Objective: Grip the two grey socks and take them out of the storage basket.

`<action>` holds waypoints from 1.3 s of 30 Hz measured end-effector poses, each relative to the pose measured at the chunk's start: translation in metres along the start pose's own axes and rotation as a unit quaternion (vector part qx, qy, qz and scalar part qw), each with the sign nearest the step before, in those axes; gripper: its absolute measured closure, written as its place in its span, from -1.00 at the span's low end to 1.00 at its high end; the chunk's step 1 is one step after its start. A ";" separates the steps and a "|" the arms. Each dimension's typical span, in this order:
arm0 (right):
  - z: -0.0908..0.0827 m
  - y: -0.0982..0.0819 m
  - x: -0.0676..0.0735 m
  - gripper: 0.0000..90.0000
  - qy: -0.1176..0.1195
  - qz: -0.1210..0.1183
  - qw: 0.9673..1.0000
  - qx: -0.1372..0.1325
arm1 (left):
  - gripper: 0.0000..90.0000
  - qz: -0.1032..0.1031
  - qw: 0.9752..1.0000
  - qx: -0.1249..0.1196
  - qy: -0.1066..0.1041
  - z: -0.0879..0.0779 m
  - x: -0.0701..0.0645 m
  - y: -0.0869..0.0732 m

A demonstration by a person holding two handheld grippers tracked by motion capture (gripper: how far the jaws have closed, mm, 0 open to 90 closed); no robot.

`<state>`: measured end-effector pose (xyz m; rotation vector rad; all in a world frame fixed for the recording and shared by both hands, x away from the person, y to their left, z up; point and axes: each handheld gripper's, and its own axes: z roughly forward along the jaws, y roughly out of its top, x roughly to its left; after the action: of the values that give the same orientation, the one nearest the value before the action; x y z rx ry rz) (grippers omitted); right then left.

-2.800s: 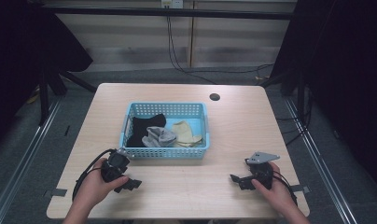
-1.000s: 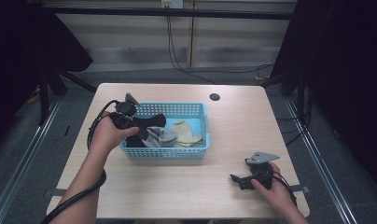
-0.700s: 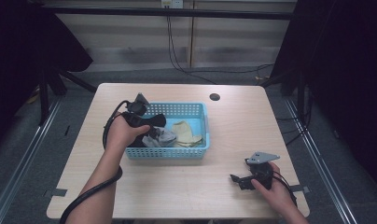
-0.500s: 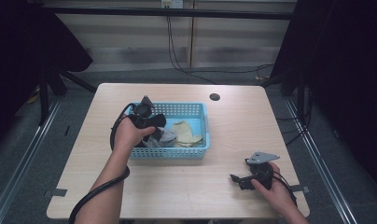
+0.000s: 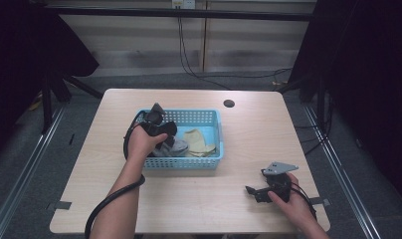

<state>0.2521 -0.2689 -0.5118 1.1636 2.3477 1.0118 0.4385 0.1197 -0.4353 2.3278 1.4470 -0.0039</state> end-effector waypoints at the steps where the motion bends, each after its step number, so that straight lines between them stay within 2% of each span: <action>1: 0.000 0.000 0.000 -0.78 0.000 0.000 1.000 0.001 | -0.51 -0.003 1.000 -0.004 -0.008 0.003 -0.001 0.000; 3: 0.000 0.000 0.000 -0.78 0.001 0.000 1.000 0.001 | -0.51 0.001 1.000 0.001 -0.013 0.006 -0.001 0.000; 4: 0.000 0.000 0.000 -0.78 0.000 0.000 1.000 0.001 | -0.52 0.010 1.000 0.008 -0.003 0.012 -0.004 -0.001; 6: 0.000 0.000 0.000 -0.78 0.000 0.001 1.000 0.001 | -0.52 0.017 1.000 0.009 0.000 0.015 -0.005 -0.001; 8: 0.000 0.000 0.000 -0.78 0.000 0.001 1.000 0.000 | -0.44 0.013 1.000 0.009 -0.001 0.015 -0.004 -0.001; 9: 0.000 0.000 0.000 -0.78 0.000 0.000 1.000 0.001 | -0.44 0.023 1.000 0.009 0.004 0.013 -0.004 -0.001; 11: 0.000 0.000 0.000 -0.78 0.000 0.001 1.000 0.001 | -0.18 0.046 0.999 0.015 0.015 0.009 -0.004 -0.001; 15: 0.000 0.000 0.000 -0.78 0.000 0.000 1.000 0.001 | 0.20 0.050 0.999 0.011 0.010 0.003 -0.005 -0.001; 16: 0.000 0.000 0.000 -0.78 0.001 0.000 1.000 0.001 | 0.28 0.049 0.999 0.015 0.004 0.001 -0.006 -0.001; 18: 0.000 0.000 0.000 -0.78 0.001 0.000 1.000 0.001 | 0.47 0.048 0.999 0.021 0.006 0.000 -0.010 -0.002; 21: 0.000 0.000 0.000 -0.78 0.001 0.000 1.000 0.001 | 0.62 0.062 0.997 0.037 0.013 -0.004 -0.014 -0.001; 26: 0.000 0.000 0.000 -0.78 0.000 0.001 1.000 0.001 | 0.81 0.056 0.997 0.049 0.006 -0.010 -0.018 0.002; 33: 0.000 0.000 0.000 -0.78 0.001 0.000 1.000 0.001 | 0.85 0.050 0.997 0.052 0.007 -0.016 -0.019 0.006; 35: 0.000 0.000 0.000 -0.78 0.001 0.001 1.000 0.001 | 0.81 0.047 0.998 0.050 0.005 -0.015 -0.018 0.006; 37: 0.000 0.000 0.000 -0.78 0.001 0.000 1.000 0.001 | 0.67 0.040 0.998 0.049 0.004 -0.013 -0.018 0.006; 38: 0.000 0.000 0.000 -0.78 0.001 0.000 1.000 0.001 | 0.67 0.040 0.998 0.047 0.006 -0.011 -0.018 0.006; 39: 0.000 0.000 0.000 -0.78 0.001 0.001 1.000 0.001 | 0.57 0.038 0.998 0.040 0.012 -0.010 -0.018 0.006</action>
<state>0.2520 -0.2690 -0.5115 1.1656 2.3507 1.0104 0.4329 0.1049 -0.4206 2.4536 1.3921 -0.0118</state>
